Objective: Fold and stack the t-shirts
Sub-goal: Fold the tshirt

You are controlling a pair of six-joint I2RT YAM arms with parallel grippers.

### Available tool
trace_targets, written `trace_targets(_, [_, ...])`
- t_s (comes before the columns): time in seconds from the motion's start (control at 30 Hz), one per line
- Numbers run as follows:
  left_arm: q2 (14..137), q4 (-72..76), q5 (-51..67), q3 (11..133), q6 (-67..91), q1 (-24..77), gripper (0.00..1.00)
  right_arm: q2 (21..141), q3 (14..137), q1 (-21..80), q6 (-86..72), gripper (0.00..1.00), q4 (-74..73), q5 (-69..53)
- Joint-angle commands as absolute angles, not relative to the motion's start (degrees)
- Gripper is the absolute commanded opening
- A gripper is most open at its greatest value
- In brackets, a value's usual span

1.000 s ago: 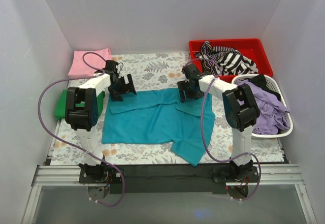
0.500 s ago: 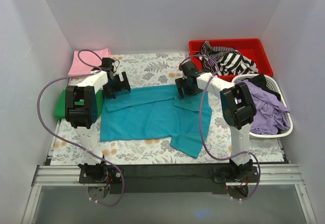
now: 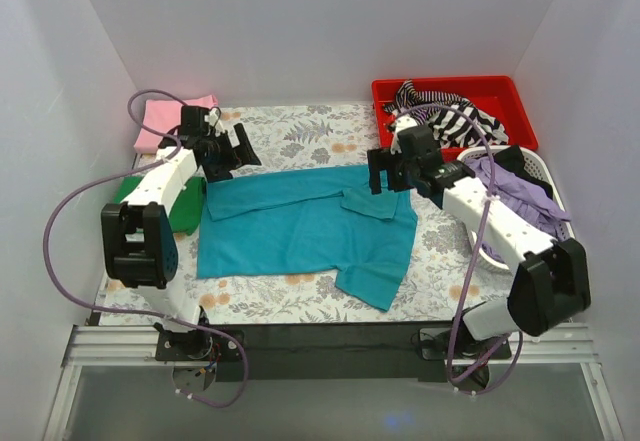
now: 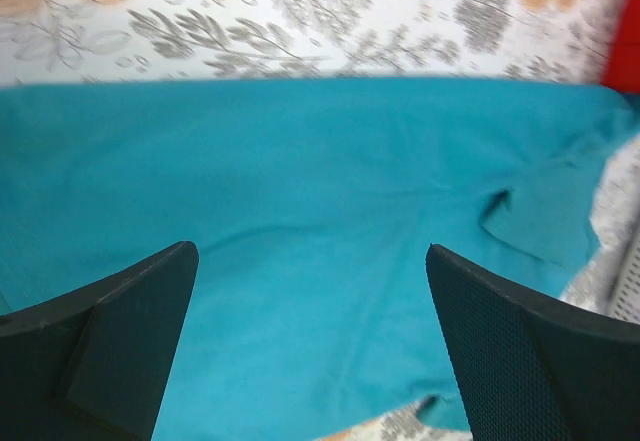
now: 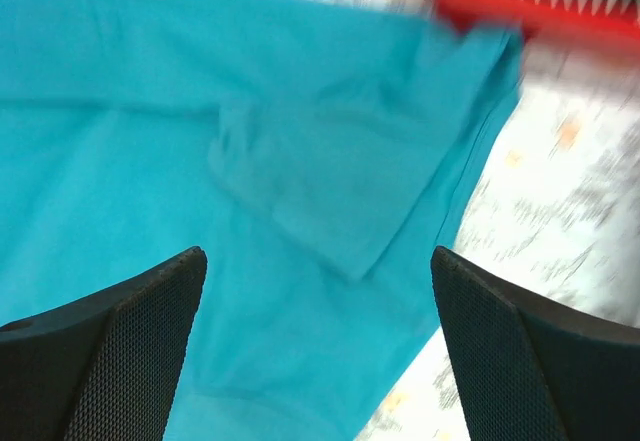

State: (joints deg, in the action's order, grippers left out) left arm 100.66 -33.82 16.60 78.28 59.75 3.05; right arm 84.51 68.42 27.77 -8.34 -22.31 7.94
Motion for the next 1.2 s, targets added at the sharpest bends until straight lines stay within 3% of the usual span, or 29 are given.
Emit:
trace_targets(0.0, [95.81,-36.9,23.28,73.92,61.79,2.55,0.98,80.0,60.05,27.77,-17.8,0.99,-26.35,2.56])
trace_targets(0.13, [85.37,-35.0,24.43,63.83,65.12,1.94,0.98,63.78,44.78,28.65,-25.11,0.98,-25.22,-2.72])
trace_targets(0.43, [71.9,-46.55,18.03,60.21,68.55,0.09,0.97,47.92,34.99,30.67,-31.81,0.98,-33.75,-2.55])
trace_targets(0.7, [61.18,-48.17,19.16,51.6,75.14,-1.58,0.98,42.1,28.58,32.25,-40.24,0.98,-40.51,-2.64])
trace_targets(0.9, [61.26,-49.48,17.41,47.47,78.84,-1.67,0.97,38.59,23.82,34.54,-43.06,0.98,-40.87,-5.71])
trace_targets(1.03, [60.82,-52.02,11.09,47.55,80.76,-1.76,0.84,37.7,21.97,36.56,-45.08,0.98,-40.78,-6.5])
trace_targets(1.07, [61.6,-53.51,6.38,47.29,81.55,-1.76,0.97,38.92,21.28,38.39,-45.44,0.98,-39.65,-6.5])
trace_targets(1.17, [63.45,-54.06,3.96,45.45,82.53,-1.67,0.98,41.21,20.83,39.37,-45.53,0.98,-37.89,-6.33])
